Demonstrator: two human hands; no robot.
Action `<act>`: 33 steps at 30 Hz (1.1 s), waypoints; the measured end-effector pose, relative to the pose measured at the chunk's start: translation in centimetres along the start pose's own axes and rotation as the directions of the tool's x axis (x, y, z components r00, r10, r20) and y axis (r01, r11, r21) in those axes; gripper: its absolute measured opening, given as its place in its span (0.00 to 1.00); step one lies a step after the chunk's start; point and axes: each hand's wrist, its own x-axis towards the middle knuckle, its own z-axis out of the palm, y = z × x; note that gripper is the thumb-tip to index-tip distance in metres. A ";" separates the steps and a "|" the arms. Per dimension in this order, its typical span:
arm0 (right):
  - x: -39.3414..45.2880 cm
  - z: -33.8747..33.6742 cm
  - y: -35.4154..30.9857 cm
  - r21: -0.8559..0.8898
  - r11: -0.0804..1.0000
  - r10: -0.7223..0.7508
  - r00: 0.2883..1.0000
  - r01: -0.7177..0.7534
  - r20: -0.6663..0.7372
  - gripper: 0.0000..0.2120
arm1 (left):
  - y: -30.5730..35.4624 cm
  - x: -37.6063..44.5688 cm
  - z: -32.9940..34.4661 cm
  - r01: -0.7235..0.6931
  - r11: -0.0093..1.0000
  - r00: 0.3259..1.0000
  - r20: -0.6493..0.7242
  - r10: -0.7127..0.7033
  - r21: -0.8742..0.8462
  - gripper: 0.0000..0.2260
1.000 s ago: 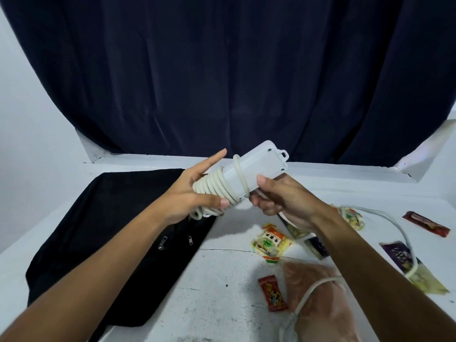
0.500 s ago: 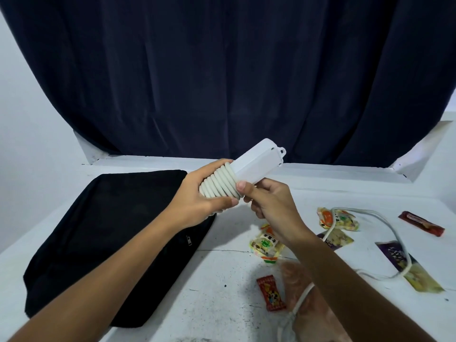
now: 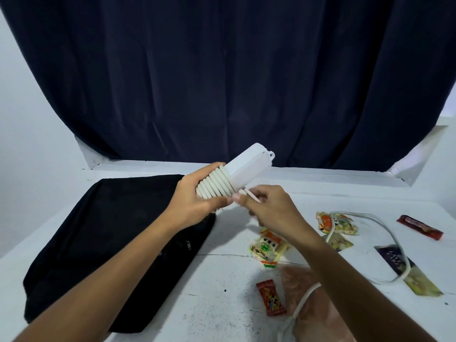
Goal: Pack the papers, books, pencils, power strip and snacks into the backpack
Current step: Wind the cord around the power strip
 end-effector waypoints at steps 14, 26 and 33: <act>-0.5 -3.8 -3.3 -0.634 0.678 -0.412 0.907 0.372 0.090 0.02 | 2.3 1.7 -1.1 0.008 0.756 0.923 0.285 -0.257 0.655 0.33; 2.3 -6.4 -1.3 0.501 0.865 -0.088 0.974 -0.029 0.209 0.22 | 3.6 0.6 -0.2 0.139 0.927 0.896 0.443 0.033 -0.349 0.34; 2.3 -4.4 1.1 0.566 0.822 -0.177 0.917 -0.062 0.358 0.23 | 3.4 0.5 0.4 0.186 0.914 0.956 0.283 -0.083 -0.360 0.39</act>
